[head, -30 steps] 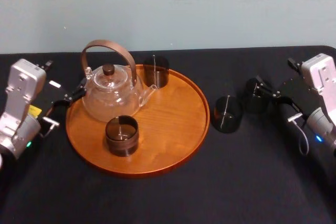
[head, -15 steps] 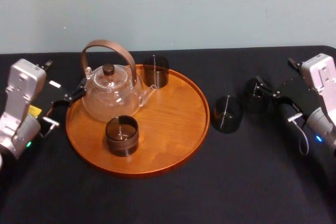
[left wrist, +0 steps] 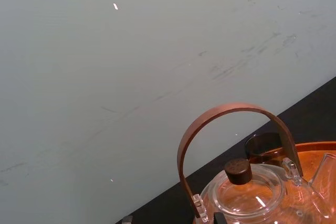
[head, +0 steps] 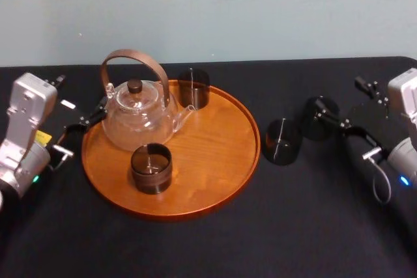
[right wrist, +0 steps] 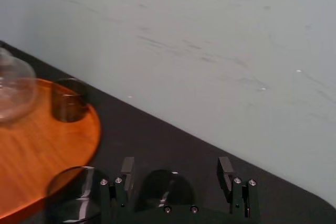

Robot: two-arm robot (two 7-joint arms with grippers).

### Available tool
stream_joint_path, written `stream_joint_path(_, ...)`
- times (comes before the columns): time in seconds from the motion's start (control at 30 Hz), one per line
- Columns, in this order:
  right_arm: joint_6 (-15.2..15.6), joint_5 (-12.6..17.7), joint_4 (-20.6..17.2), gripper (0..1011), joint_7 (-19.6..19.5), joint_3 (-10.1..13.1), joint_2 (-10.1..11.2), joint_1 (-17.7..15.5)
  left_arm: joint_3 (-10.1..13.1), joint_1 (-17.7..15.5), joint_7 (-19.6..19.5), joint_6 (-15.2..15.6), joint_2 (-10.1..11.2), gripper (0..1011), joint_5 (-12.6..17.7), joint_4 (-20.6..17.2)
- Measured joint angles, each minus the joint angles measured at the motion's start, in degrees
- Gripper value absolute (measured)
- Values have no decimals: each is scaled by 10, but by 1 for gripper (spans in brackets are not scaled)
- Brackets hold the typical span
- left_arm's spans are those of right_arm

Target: Pick up the glass from the table and place it on the tray.

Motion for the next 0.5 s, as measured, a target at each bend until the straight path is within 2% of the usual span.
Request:
stream_joint_path(0.2,3,18,-44,1002,26,11,13,-38,0,0,0,0,0,1001,0,0)
stream_joint_path(0.5,6,42,-77,1002,55,27,19,-73,0,0,0,0,0,1001,0,0)
